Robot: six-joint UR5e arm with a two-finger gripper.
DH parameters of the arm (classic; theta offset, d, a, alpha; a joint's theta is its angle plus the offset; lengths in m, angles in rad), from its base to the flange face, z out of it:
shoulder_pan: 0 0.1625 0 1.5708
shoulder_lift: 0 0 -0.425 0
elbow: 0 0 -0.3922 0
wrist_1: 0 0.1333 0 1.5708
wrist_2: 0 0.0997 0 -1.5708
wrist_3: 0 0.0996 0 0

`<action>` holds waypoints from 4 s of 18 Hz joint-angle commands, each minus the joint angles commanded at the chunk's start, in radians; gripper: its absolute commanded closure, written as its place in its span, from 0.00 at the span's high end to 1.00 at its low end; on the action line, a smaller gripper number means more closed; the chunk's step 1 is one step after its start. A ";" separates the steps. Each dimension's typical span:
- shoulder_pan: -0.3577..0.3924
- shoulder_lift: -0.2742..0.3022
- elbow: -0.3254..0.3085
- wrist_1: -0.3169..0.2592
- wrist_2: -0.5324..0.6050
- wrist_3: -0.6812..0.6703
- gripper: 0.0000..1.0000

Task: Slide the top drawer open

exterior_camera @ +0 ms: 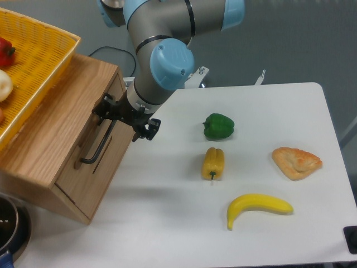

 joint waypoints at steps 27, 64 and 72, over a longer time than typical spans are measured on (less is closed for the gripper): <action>0.005 -0.017 -0.015 0.025 0.037 0.012 1.00; 0.100 -0.037 0.002 0.044 0.046 0.067 1.00; 0.132 -0.044 0.003 0.058 0.048 0.067 1.00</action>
